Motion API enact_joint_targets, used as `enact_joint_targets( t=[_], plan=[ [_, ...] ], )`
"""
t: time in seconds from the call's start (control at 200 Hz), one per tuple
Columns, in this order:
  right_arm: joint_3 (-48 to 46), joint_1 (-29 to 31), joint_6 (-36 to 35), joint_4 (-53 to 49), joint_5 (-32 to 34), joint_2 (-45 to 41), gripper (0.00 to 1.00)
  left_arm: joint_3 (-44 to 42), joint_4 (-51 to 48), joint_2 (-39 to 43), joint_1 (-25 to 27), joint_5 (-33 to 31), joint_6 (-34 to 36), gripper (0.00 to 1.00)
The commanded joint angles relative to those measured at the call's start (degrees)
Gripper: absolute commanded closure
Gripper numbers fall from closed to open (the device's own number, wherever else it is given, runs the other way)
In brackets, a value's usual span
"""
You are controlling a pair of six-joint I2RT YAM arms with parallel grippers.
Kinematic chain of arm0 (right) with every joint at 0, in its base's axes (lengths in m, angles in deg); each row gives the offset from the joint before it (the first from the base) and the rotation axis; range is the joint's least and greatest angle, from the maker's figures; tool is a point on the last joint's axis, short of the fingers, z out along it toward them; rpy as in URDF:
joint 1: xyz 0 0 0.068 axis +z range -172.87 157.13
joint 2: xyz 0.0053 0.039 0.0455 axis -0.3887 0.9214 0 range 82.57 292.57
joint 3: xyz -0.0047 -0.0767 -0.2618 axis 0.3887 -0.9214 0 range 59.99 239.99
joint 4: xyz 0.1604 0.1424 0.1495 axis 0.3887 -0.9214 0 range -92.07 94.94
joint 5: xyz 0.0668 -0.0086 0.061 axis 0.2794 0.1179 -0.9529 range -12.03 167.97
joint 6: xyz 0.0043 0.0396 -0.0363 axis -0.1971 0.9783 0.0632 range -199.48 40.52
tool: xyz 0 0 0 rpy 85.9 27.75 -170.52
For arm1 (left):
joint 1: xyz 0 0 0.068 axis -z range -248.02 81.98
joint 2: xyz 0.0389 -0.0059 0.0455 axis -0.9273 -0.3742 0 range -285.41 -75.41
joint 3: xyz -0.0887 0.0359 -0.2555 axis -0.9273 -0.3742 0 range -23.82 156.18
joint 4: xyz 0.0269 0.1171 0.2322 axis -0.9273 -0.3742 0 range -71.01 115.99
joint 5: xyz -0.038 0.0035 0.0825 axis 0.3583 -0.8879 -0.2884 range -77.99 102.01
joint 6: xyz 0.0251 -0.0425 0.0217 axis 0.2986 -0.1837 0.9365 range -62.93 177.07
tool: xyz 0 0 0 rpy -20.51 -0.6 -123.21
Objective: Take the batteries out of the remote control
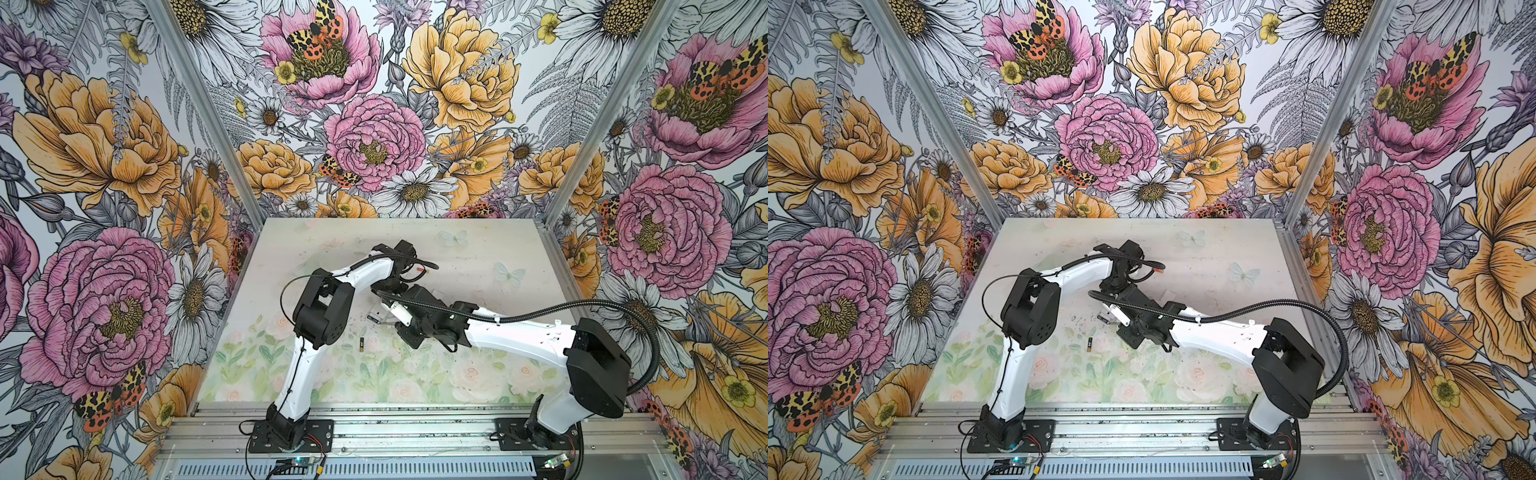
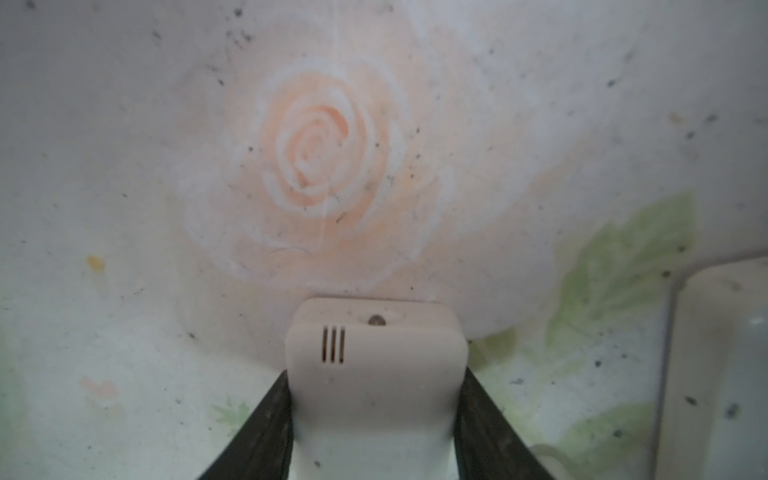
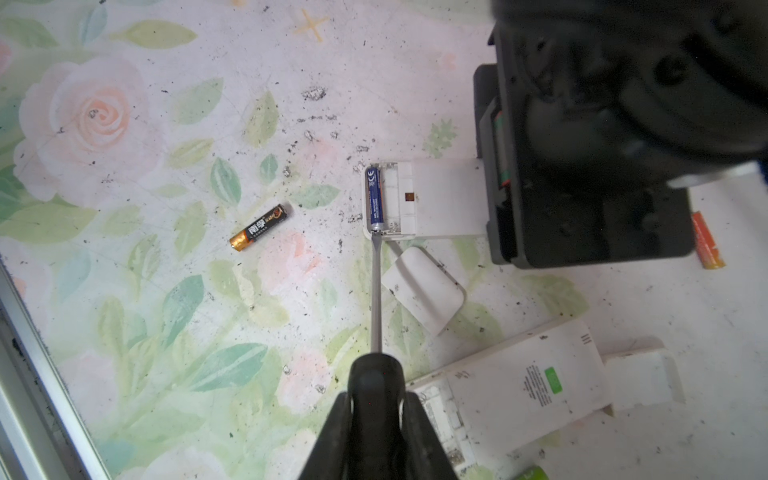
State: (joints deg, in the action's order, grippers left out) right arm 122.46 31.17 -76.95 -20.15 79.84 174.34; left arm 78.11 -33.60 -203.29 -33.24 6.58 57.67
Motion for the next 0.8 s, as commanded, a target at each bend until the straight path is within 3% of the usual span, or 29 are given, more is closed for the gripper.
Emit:
enact_joint_targets(
  t=[0.0, 0.29, 0.58, 0.796],
  plan=[
    [1.9, -0.1, 0.2, 0.7, 1.1, 1.6, 1.0, -0.5, 1.5, 0.1, 1.5, 1.7, 0.7, 0.84],
    [-1.8, 0.6, 2.2, 9.3, 2.0, 1.4, 1.0, -0.7, 1.9, -0.2, 1.6, 4.9, -0.1, 0.86],
    [-15.7, 2.9, 6.2, 32.7, 4.8, -3.8, 1.0, -0.7, 2.8, -0.5, 1.1, 10.8, -1.4, 0.88],
    [-19.4, 4.4, 9.7, 40.9, 9.0, -3.8, 1.0, -1.3, 3.3, -0.2, 0.8, 15.1, -1.6, 0.89]
  ],
)
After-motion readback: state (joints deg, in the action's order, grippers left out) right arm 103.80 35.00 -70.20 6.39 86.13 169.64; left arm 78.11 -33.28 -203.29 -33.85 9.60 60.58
